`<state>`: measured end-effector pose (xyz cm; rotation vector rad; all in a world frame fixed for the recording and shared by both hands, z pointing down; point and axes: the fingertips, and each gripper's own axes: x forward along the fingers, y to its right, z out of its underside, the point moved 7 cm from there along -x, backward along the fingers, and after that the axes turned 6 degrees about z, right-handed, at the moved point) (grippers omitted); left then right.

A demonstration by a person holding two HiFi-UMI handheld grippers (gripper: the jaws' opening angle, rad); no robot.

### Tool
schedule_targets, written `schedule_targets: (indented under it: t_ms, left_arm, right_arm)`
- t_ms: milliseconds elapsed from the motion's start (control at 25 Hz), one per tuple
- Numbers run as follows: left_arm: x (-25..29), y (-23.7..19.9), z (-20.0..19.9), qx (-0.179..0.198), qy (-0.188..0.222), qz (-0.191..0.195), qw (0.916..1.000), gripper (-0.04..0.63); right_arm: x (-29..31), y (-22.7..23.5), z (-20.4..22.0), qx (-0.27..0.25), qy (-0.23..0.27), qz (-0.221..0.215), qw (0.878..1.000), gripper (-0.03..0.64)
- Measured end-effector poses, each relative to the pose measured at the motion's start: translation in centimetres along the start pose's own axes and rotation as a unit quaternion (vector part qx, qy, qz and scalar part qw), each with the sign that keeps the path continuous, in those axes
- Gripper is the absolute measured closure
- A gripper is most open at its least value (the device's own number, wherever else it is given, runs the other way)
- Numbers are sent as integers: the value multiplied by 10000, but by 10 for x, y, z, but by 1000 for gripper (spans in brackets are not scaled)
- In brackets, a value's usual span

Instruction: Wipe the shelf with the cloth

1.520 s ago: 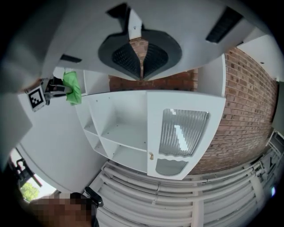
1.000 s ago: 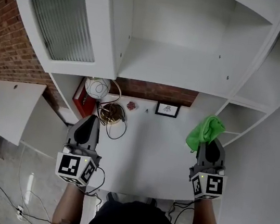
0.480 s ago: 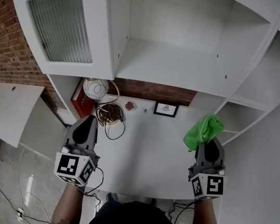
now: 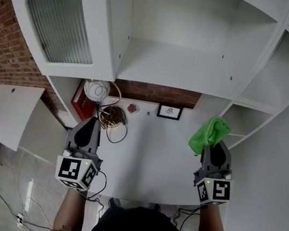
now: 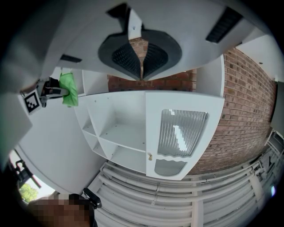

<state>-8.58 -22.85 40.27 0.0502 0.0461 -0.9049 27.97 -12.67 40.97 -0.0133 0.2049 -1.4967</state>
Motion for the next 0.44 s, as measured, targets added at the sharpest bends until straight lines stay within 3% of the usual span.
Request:
schedule_targets:
  t_ms: [440]
  left_arm:
    - [-3,19,-3,47,28,-242,9997,575]
  right_arm:
    - [-8,27,5,92,72,4,9999,574]
